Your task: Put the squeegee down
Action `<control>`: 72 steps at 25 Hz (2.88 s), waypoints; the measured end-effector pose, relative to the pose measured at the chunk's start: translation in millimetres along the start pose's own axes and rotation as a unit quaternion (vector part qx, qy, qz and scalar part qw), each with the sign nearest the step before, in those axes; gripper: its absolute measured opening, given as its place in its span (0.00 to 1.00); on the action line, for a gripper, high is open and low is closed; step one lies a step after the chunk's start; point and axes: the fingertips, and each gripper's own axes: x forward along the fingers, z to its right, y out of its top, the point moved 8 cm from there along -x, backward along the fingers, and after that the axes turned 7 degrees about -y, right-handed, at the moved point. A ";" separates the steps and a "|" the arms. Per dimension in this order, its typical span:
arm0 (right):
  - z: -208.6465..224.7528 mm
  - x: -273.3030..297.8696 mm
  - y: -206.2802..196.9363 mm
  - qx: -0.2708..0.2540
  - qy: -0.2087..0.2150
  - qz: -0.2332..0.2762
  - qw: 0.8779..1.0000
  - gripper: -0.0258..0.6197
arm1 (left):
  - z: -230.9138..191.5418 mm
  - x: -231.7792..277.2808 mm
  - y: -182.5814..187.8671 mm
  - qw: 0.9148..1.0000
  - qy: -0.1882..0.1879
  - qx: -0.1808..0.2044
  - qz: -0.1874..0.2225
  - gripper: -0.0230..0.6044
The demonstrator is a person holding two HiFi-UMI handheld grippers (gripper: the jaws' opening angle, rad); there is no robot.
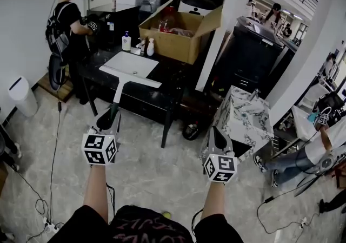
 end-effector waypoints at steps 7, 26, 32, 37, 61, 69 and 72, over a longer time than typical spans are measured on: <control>-4.7 0.0 0.8 0.000 -0.006 -0.004 1.000 0.05 | -5.1 -2.0 -2.7 1.000 -0.004 0.001 -0.004 0.20; -63.9 -5.7 3.7 -0.009 -0.021 -0.003 1.000 0.05 | -54.8 -17.4 -8.1 1.000 -0.029 -0.007 0.000 0.20; -81.5 -13.3 -1.3 -0.009 -0.026 -0.013 1.000 0.05 | -66.8 -25.3 -15.3 0.999 -0.039 -0.007 -0.006 0.20; -88.5 -7.3 -0.3 -0.021 -0.022 -0.017 0.999 0.05 | -71.2 -22.8 -20.3 0.999 -0.041 -0.012 -0.010 0.20; -29.1 116.3 -29.6 -0.010 -0.013 -0.021 1.000 0.05 | -77.8 109.9 -35.1 0.999 -0.036 -0.008 -0.024 0.20; -11.5 177.7 -46.7 -0.001 -0.008 -0.025 1.000 0.05 | -89.1 172.0 -41.0 0.999 -0.035 -0.005 -0.033 0.20; -2.4 201.0 -52.2 0.002 -0.008 -0.026 1.000 0.05 | -90.4 198.4 -40.0 0.999 -0.037 0.000 -0.035 0.20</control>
